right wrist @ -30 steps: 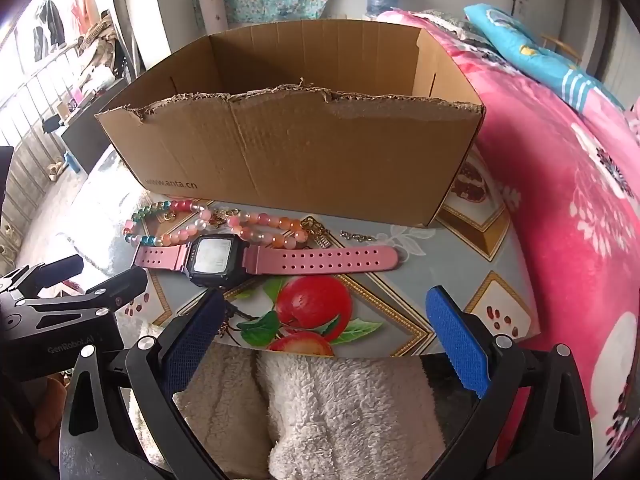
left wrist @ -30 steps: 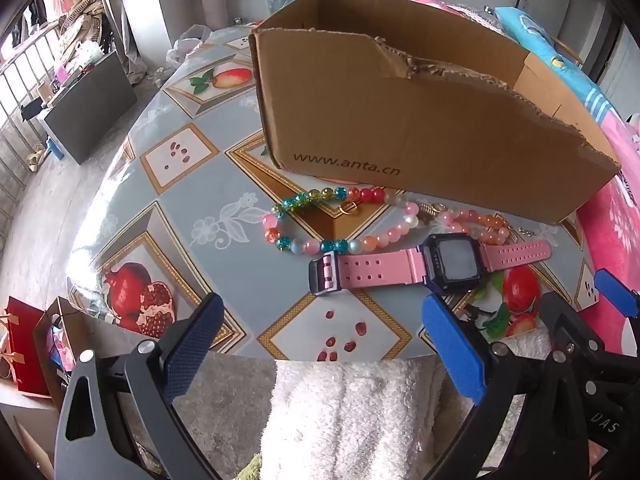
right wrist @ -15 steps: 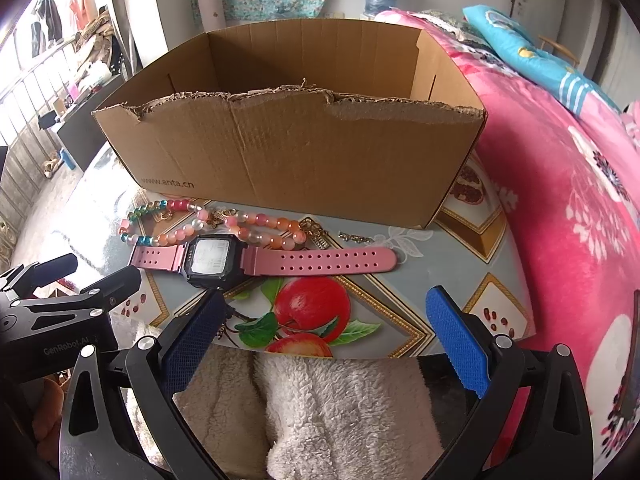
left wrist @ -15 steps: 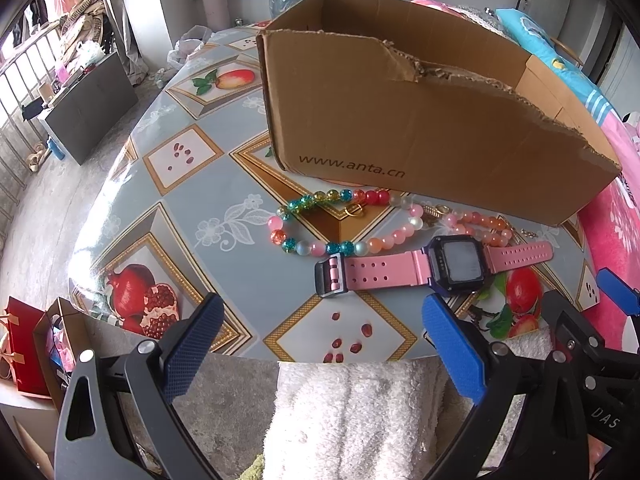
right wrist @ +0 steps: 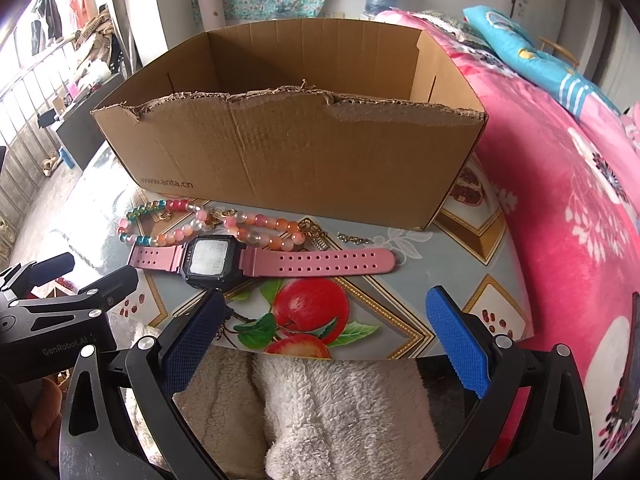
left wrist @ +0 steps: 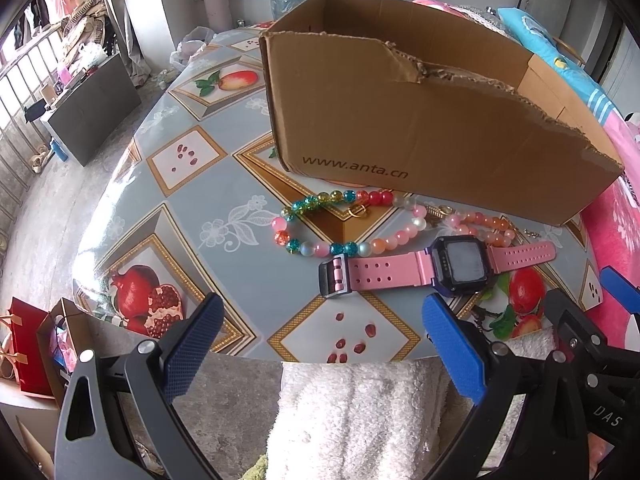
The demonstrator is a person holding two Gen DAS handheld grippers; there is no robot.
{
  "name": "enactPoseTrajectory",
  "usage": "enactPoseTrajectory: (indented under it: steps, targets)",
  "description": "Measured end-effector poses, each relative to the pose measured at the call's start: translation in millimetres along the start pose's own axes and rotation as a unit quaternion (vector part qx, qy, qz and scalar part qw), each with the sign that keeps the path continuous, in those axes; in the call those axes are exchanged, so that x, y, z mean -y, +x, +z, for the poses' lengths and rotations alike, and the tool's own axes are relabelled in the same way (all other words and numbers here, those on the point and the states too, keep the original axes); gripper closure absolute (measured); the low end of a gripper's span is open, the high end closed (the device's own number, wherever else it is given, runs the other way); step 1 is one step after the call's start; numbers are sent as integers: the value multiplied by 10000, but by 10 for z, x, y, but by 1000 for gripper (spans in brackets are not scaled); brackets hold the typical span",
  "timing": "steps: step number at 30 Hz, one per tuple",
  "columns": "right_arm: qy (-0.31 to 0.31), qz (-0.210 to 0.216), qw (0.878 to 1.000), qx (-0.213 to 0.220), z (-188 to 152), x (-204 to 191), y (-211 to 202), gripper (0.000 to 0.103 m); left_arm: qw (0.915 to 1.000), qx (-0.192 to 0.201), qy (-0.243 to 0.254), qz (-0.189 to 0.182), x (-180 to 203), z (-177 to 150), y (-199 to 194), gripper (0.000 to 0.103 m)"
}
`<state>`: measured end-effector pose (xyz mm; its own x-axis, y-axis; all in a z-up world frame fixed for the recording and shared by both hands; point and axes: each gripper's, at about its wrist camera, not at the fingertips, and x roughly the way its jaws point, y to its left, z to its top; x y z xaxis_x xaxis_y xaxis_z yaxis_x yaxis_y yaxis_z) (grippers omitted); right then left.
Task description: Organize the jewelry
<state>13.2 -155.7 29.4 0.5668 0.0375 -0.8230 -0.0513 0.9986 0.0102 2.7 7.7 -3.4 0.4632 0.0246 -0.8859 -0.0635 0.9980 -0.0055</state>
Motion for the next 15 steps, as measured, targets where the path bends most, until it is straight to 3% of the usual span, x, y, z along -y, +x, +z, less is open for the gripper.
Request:
enactPoseTrajectory:
  steps: [15]
  targets:
    - [-36, -59, 10000, -3, -17, -44, -16, 7, 9999, 0, 4, 102, -2, -29, -31, 6]
